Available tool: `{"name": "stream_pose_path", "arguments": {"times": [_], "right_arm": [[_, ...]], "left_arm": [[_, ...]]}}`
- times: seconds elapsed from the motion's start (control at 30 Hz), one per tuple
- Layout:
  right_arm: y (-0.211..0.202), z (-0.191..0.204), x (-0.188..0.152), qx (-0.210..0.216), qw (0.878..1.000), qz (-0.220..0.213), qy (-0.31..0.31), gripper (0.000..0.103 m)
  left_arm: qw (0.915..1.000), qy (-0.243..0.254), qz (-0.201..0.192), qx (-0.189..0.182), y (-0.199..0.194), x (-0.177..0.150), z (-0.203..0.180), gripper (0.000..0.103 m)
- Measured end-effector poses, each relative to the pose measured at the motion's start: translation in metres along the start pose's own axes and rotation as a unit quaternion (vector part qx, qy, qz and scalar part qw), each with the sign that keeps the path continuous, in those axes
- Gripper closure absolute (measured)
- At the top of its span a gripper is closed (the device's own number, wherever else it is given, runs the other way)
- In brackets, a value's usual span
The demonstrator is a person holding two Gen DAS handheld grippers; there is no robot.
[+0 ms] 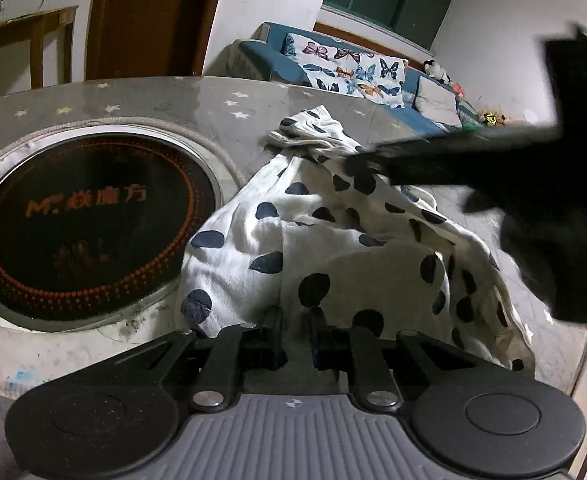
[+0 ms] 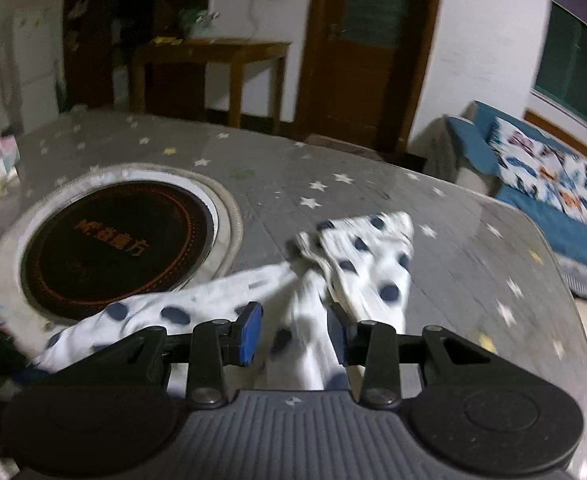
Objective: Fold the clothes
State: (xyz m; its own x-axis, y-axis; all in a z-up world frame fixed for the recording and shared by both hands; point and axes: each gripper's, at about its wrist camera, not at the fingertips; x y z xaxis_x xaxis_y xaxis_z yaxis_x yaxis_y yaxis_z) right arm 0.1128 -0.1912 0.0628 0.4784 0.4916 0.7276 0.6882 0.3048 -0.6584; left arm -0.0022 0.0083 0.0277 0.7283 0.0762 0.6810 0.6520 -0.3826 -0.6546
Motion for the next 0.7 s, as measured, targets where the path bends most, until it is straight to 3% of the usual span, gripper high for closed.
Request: {"name": "stream_pose_path", "arguments": {"times": [0.27, 0.43, 0.63, 0.7], "right_arm": [[0.064, -0.008, 0.027, 0.01, 0.999, 0.043, -0.001, 0.067], [0.073, -0.043, 0.03, -0.085, 0.996, 0.033, -0.002, 0.067], [0.072, -0.098, 0.01, -0.227, 0.972, 0.054, 0.016, 0.066], [0.068, -0.115, 0.005, -0.241, 0.968, 0.057, 0.042, 0.065]], "left_arm": [[0.9998, 0.017, -0.002, -0.001, 0.0, -0.002, -0.003, 0.081], [0.9998, 0.018, -0.004, -0.007, -0.002, -0.004, -0.001, 0.081], [0.9997, 0.02, -0.007, -0.013, -0.005, -0.008, 0.0, 0.079], [0.9996, 0.021, -0.008, -0.015, -0.005, -0.008, 0.0, 0.078]]}}
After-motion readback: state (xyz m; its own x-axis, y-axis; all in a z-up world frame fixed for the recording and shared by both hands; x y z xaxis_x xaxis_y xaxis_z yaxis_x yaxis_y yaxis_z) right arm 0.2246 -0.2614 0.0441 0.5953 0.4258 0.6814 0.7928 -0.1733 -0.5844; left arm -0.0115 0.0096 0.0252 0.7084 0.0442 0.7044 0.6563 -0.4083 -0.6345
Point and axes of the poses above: each gripper's, at about its wrist camera, not at the fingertips, and y roughly the way its jaws point, z to its left, x to its top, and after that the axes turned 5 degrees about -x, right-handed
